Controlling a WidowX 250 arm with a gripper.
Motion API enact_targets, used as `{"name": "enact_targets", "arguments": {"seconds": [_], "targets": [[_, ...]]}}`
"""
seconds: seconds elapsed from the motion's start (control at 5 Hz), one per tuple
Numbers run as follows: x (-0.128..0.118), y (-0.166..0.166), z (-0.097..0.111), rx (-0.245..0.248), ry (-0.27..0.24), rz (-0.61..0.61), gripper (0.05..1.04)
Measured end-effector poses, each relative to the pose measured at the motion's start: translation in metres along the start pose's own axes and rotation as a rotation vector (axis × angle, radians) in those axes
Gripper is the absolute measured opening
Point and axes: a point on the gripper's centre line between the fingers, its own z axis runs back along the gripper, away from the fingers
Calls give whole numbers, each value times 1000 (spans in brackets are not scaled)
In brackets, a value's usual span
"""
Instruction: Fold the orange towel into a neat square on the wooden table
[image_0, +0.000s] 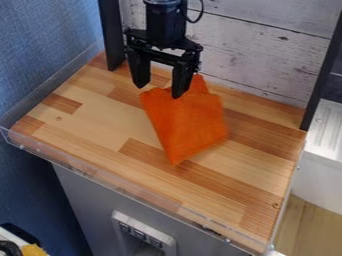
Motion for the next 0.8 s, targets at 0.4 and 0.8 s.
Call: {"name": "enact_targets", "arguments": {"seconds": [0.4,0.8], "targets": [[1,-2,-3,0,-19,-96,999],[10,-9,-10,8,-69,-255,999]]}}
